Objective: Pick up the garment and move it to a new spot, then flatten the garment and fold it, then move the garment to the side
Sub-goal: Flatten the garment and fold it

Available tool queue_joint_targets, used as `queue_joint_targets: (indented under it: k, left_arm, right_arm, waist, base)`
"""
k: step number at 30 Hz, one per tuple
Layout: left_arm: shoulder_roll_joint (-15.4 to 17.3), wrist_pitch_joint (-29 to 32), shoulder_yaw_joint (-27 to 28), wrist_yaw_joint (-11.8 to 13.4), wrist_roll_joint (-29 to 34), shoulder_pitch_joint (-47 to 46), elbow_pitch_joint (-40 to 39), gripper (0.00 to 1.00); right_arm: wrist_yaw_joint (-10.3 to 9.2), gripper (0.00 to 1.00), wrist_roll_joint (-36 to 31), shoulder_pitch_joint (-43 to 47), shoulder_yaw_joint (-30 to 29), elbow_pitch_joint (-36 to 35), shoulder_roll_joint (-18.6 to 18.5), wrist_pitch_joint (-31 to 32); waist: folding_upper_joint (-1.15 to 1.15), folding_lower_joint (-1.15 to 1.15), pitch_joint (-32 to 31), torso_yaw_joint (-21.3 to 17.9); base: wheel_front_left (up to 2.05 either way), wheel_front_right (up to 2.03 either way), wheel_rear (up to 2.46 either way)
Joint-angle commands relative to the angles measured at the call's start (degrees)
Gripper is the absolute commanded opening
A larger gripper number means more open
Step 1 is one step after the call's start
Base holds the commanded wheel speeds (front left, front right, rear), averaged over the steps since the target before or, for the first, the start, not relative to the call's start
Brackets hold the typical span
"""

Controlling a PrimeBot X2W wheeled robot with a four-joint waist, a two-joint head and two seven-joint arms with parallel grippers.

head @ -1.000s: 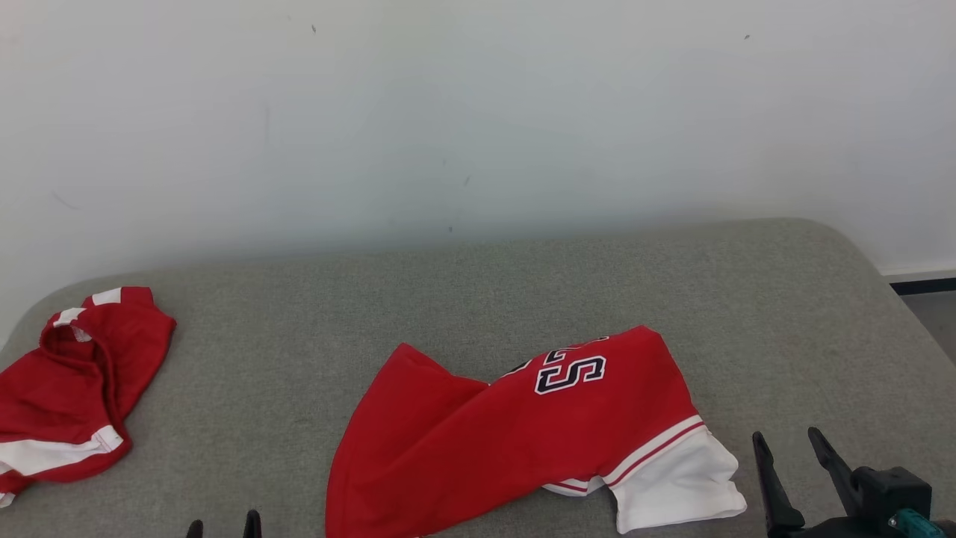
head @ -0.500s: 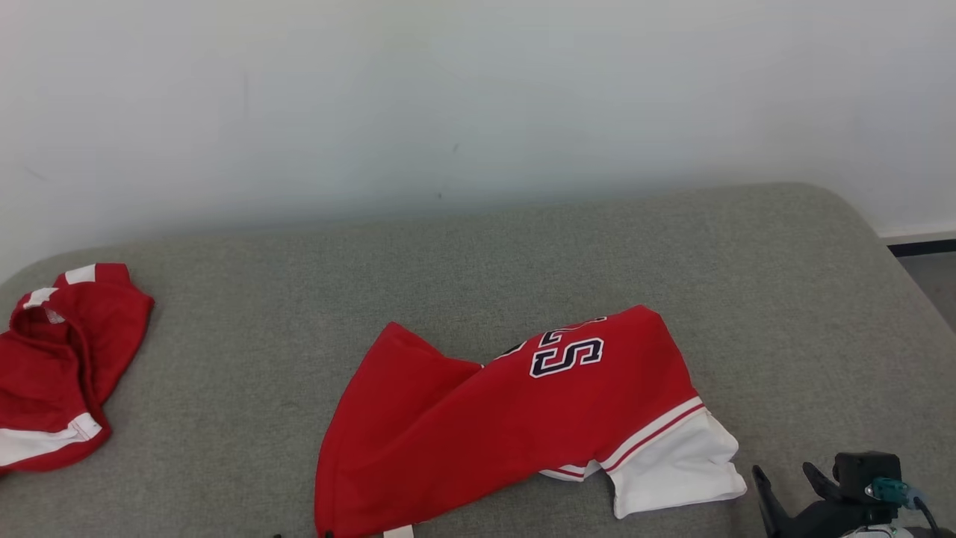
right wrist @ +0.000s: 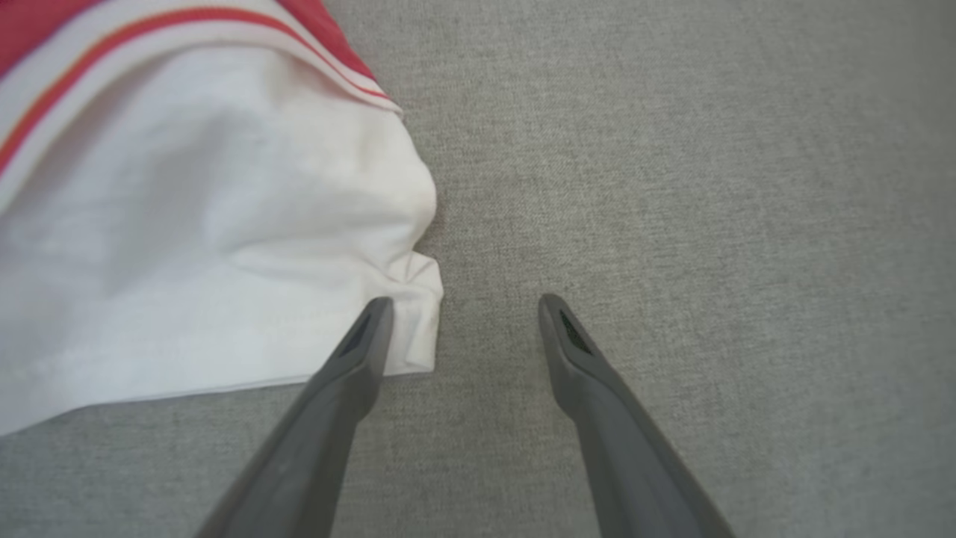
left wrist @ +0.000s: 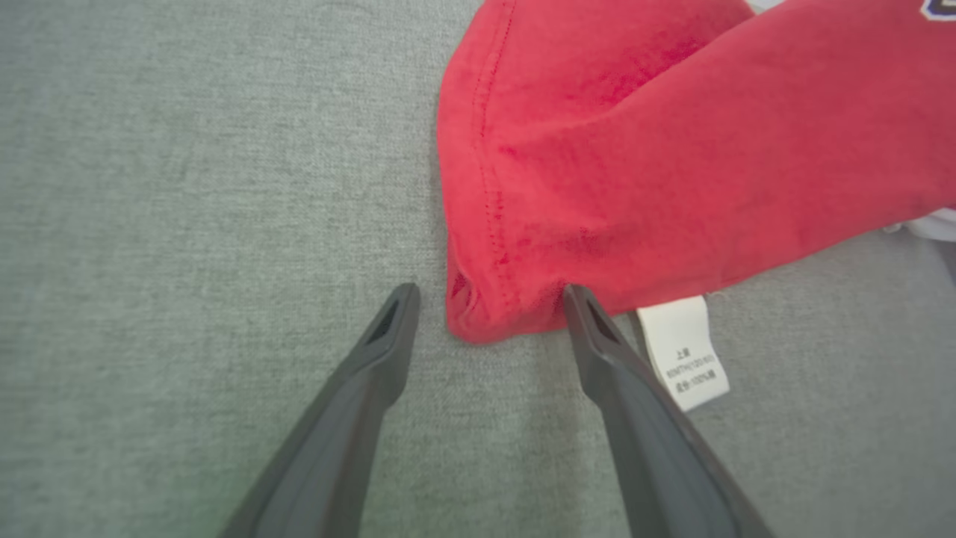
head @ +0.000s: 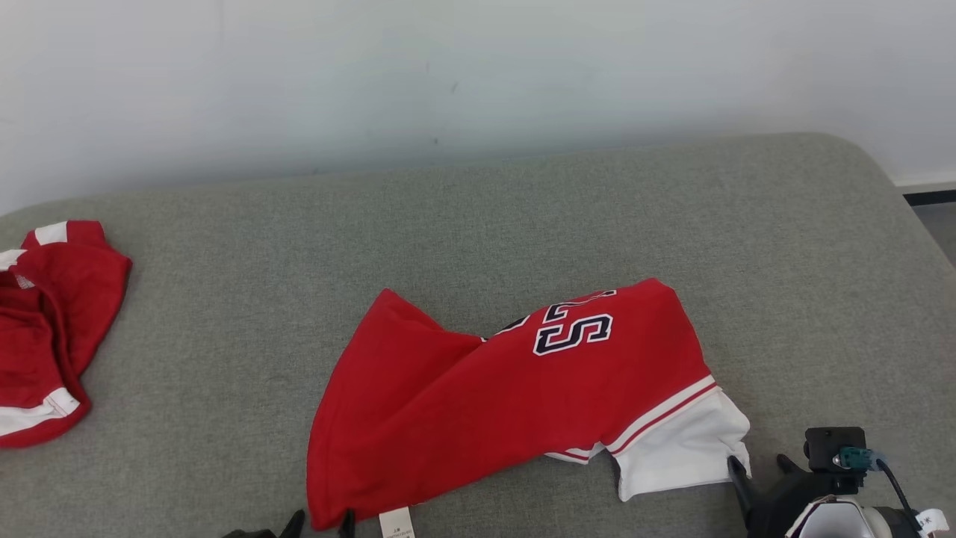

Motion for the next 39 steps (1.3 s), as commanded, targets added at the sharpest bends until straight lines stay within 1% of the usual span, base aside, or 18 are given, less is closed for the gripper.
queue_joint_targets:
  k: [1,5,10,11,12,13,14,15,20,23,26,30,32,34,36,37,39]
  left_arm:
    - [0.05,-0.44,-0.09,0.00,0.03,-1.28,1.03,1.00]
    - [0.04,-0.71,-0.73,-0.09,-0.16,-2.79,2.62,1.00]
    - [0.01,-1.03,-1.62,-0.26,-0.54,-4.51,4.32,1.00]
    - [0.01,-1.18,-1.77,-0.21,-0.75,-4.67,4.58,0.96]
    - [-0.02,-1.24,-2.02,-0.22,-0.70,-4.75,4.95,0.53]
    - [-0.02,-1.26,-2.21,-0.23,-0.77,-4.80,5.33,0.00]
    - [-0.06,-1.20,-2.41,-0.29,-1.08,-4.85,5.70,0.00]
    - [-0.15,-1.17,-2.66,-0.36,-1.24,-4.89,6.01,0.00]
    - [-0.06,-1.67,-2.71,-0.46,-2.53,-4.90,6.20,0.00]
    - [-0.04,-2.09,-2.08,-0.60,-4.57,-4.60,4.77,0.00]
    - [0.01,-2.27,-1.62,-0.75,-6.88,-4.66,1.96,0.00]
    - [-0.01,-0.85,-1.55,-0.78,-12.42,-5.22,-3.68,0.00]
    - [0.56,1.13,-1.59,-0.79,-15.21,-6.43,-7.38,0.00]
    - [1.29,3.85,-2.32,-0.81,-18.21,-8.07,-11.17,0.00]
    - [2.08,7.03,-2.61,-0.83,-21.33,-10.48,-14.86,0.00]
    - [3.15,10.27,-2.33,-0.81,-23.76,-14.00,-17.71,0.00]
    - [3.53,13.39,-1.45,-0.77,-26.48,-18.60,-19.28,0.00]
  right_arm:
    - [-0.15,1.00,0.71,-1.23,0.69,1.13,0.12,-0.23]
    - [-0.14,1.00,2.26,-2.65,3.30,4.08,0.68,1.23]
    - [0.21,1.00,5.46,-3.06,8.74,6.68,1.76,4.42]
    - [0.23,1.00,6.25,-2.97,9.73,7.08,1.96,5.04]
    - [0.28,0.92,7.02,-2.85,10.83,7.49,2.08,5.61]
    - [0.36,0.43,7.70,-2.71,11.74,7.83,2.18,6.18]
    - [0.41,0.10,8.45,-2.61,12.56,8.07,2.19,6.68]
    - [0.41,0.00,9.07,-2.56,13.09,8.22,1.97,6.56]
    - [0.20,0.00,11.71,-2.96,13.60,7.36,0.33,4.66]
    - [0.20,0.00,15.25,-3.53,12.61,4.94,-0.23,2.90]
    - [0.13,0.00,20.48,-4.61,9.58,0.29,-0.69,0.56]
    - [-0.01,0.00,26.46,-5.74,6.02,-8.23,-2.68,-0.53]
    - [-0.01,0.00,27.67,-6.75,5.05,-12.97,-3.78,0.20]
    - [-0.01,0.00,28.58,-8.14,4.37,-16.76,-4.87,2.34]
    - [-0.01,0.00,30.17,-10.58,2.96,-19.64,-4.85,4.98]
    - [-0.01,0.00,30.55,-14.13,2.27,-21.38,-4.80,7.76]
    - [-0.01,0.00,30.33,-18.47,2.17,-21.68,-4.14,9.85]
  waist:
    - [-0.01,-0.01,1.14,0.37]
    - [-0.01,-0.01,2.41,0.81]
    - [-0.01,-0.01,3.68,1.29]
    - [-0.01,-0.01,3.88,1.34]
    - [-0.01,-0.01,3.99,1.37]
    - [-0.01,-0.01,4.09,1.38]
    - [-0.01,-0.01,4.15,1.39]
    - [-0.01,-0.01,4.18,1.38]
    - [-0.01,-0.01,3.59,1.20]
    - [-0.01,-0.01,2.62,0.98]
    - [-0.01,-0.01,1.48,0.75]
    - [-0.01,-0.01,0.33,0.34]
    - [-0.01,-0.01,0.17,0.02]
    - [-0.01,-0.01,0.49,-0.37]
    - [-0.01,-0.01,1.50,-0.82]
    - [-0.01,-0.01,3.37,-1.41]
    - [-0.01,-0.01,5.92,-2.11]
  base:
    - [0.00,0.00,0.00]
    - [0.00,0.00,0.00]
    - [0.00,0.00,0.00]
    - [0.00,0.00,0.00]
    - [0.00,0.00,0.00]
    - [0.00,0.00,0.00]
    - [0.00,0.00,0.00]
    - [0.00,0.00,0.00]
    - [0.00,0.00,0.00]
    - [0.00,0.00,0.00]
    - [0.00,0.00,0.00]
    - [0.00,0.00,0.00]
    - [0.00,0.00,0.00]
    - [0.00,0.00,0.00]
    - [0.00,0.00,0.00]
    - [0.00,0.00,0.00]
    - [0.00,0.00,0.00]
